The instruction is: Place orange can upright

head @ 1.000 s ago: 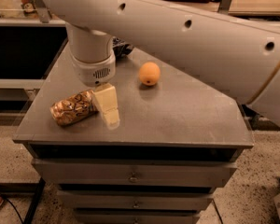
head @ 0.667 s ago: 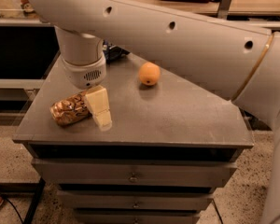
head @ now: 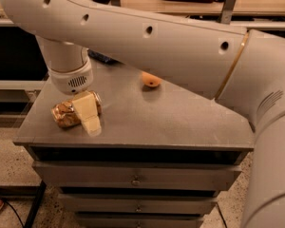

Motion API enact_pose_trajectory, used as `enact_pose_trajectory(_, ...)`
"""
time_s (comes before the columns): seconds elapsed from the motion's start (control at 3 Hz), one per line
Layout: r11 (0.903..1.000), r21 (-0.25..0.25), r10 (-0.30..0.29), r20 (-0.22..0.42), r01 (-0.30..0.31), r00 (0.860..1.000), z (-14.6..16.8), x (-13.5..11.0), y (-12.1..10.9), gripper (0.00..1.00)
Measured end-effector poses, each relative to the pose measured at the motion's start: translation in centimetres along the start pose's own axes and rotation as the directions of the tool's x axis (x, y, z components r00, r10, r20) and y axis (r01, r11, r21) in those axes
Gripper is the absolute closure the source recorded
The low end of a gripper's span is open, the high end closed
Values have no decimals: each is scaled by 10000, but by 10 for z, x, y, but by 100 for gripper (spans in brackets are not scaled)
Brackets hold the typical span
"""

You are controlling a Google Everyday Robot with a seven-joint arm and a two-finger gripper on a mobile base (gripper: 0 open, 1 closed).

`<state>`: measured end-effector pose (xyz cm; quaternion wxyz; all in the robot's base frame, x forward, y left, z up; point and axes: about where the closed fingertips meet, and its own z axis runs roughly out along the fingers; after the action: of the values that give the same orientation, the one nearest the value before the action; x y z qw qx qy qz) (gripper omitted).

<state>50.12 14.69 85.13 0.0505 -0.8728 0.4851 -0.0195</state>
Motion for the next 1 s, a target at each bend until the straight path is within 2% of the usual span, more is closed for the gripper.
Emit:
enact_pose_trajectory(0.67,9997,-96,225,-812,-234,9964,14,-16,-7,0)
enact_pose_trajectory(1.0,9992,-199,318,-915,-337,9953,19,-23,-8,0)
